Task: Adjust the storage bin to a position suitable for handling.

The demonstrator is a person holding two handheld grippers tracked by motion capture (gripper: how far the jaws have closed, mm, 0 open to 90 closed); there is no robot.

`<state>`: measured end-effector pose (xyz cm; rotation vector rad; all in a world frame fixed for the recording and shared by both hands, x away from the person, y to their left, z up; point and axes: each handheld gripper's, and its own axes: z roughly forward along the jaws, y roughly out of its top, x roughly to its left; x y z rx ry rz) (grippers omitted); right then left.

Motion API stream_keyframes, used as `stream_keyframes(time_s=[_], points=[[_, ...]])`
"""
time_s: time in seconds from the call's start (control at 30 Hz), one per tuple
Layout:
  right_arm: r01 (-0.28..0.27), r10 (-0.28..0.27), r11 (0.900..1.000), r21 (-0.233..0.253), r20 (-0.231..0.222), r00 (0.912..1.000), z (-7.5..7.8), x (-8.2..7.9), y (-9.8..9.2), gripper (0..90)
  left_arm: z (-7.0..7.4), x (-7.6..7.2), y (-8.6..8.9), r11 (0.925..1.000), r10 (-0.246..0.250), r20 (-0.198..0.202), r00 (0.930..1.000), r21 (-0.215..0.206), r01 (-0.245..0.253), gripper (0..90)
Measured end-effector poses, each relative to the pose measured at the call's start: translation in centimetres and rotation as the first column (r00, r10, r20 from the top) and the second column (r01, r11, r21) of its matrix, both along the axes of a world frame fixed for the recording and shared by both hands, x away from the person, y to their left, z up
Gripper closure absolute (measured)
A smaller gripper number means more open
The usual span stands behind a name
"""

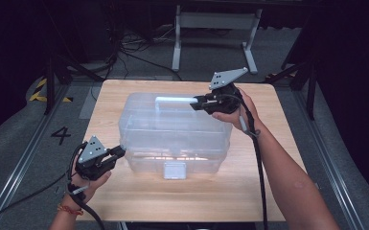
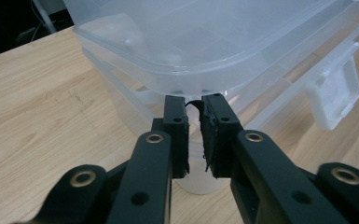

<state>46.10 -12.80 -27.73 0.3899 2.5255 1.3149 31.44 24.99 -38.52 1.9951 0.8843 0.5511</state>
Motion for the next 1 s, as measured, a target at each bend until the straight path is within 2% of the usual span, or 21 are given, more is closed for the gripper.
stream_keyframes(time_s=[0.2, 0.33, 0.4, 0.43, 0.53, 0.67, 0.77, 1.0], points=[[0.019, -0.019, 1.000, -0.007, 0.019, 0.9996, 0.2, -0.1, -0.1, 73.5, 0.2, 0.1, 0.1, 0.9998, 0.015, 0.020, 0.9997, -0.015, -0.014, 87.8], [0.041, -0.041, 0.999, 0.024, 0.026, 0.9988, 0.6, -0.2, -1.0, 73.2, 0.7, 0.2, -0.1, 0.9997, 0.009, 0.030, 0.9995, -0.023, -0.008, 87.9], [0.045, -0.046, 0.999, 0.021, 0.023, 0.9987, 0.6, -0.2, -1.3, 73.2, 0.8, 0.2, -0.3, 0.9998, 0.004, 0.032, 0.9995, -0.018, -0.003, 88.4], [0.057, -0.058, 0.998, 0.008, 0.036, 0.9977, 0.6, -0.3, -1.6, 72.3, 1.0, 0.3, -0.6, 0.9999, 0.006, 0.043, 0.9990, -0.013, -0.006, 88.9], [0.067, -0.068, 0.997, 0.023, 0.048, 0.9965, 0.9, -0.6, -2.4, 71.5, 1.4, 0.5, -0.7, 0.9998, 0.005, 0.046, 0.9989, -0.020, -0.004, 88.7], [0.087, -0.091, 0.994, 0.059, 0.067, 0.9936, 1.6, -1.0, -4.1, 70.2, 1.8, 0.7, -0.7, 1.0000, 0.003, 0.055, 0.9985, -0.004, -0.003, 88.4], [0.108, -0.113, 0.992, 0.066, 0.087, 0.9898, 1.7, -1.4, -5.4, 69.4, 2.1, 0.7, -0.7, 1.0000, 0.002, 0.053, 0.9986, 0.005, -0.002, 88.3], [0.161, -0.169, 0.983, 0.094, 0.084, 0.9821, 0.3, -2.3, -8.8, 66.9, 2.5, 0.9, -0.8, 0.9998, -0.003, 0.057, 0.9983, 0.021, 0.001, 88.4]])
